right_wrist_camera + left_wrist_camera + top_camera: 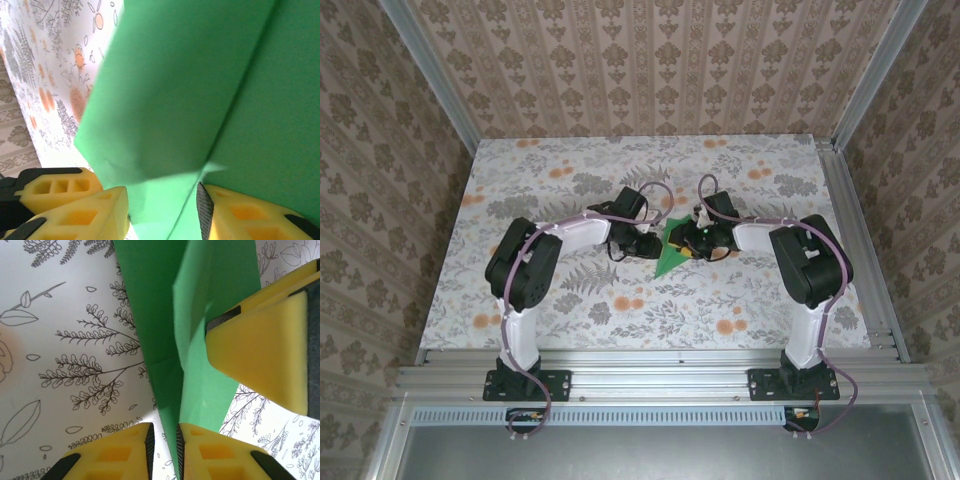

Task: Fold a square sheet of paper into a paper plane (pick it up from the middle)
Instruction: Fourth fold the wing at the center of the table.

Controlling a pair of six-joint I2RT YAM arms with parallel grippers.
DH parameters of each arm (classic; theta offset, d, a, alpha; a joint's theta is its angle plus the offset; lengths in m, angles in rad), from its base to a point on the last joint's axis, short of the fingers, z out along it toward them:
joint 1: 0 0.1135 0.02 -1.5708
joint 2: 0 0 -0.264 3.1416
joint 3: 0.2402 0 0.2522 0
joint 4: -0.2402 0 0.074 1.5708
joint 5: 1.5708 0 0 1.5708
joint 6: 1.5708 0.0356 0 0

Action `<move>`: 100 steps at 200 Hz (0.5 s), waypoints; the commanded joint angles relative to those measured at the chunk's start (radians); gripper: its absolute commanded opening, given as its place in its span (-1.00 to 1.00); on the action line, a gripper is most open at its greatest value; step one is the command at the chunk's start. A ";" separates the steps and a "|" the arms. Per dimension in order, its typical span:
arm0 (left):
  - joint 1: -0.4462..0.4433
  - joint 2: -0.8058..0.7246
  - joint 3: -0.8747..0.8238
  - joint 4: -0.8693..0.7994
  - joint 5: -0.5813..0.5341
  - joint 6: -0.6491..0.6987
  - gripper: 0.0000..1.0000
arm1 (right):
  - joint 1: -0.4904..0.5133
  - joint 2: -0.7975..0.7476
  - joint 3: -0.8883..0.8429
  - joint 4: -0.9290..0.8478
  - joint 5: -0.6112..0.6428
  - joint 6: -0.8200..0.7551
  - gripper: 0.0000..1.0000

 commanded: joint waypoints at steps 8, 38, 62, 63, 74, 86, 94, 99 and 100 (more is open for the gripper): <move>0.011 0.014 0.025 0.006 0.017 -0.001 -0.61 | 0.007 0.035 -0.032 0.123 -0.065 0.074 -0.17; 0.016 0.020 0.018 0.007 0.017 0.002 -0.62 | 0.008 0.045 -0.033 0.142 -0.072 0.087 -0.19; 0.022 0.030 0.017 0.002 0.010 0.007 -0.62 | 0.011 0.041 -0.031 0.155 -0.078 0.095 -0.21; 0.022 0.030 0.017 0.001 0.009 0.007 -0.62 | 0.010 0.039 -0.031 0.154 -0.078 0.095 -0.21; 0.025 0.026 0.013 0.001 0.010 0.007 -0.62 | 0.010 0.028 -0.024 0.115 -0.053 0.078 -0.22; 0.029 0.020 0.007 0.005 0.015 0.005 -0.63 | 0.010 0.012 -0.013 0.049 -0.015 0.047 -0.21; 0.033 0.016 0.001 0.014 0.026 0.001 -0.66 | 0.010 0.009 -0.008 0.039 -0.016 0.043 -0.20; 0.036 0.016 0.000 0.022 0.036 -0.003 -0.67 | 0.011 0.010 -0.007 0.042 -0.019 0.044 -0.19; 0.036 0.016 -0.001 0.023 0.039 -0.003 -0.68 | 0.010 0.011 -0.007 0.043 -0.020 0.044 -0.19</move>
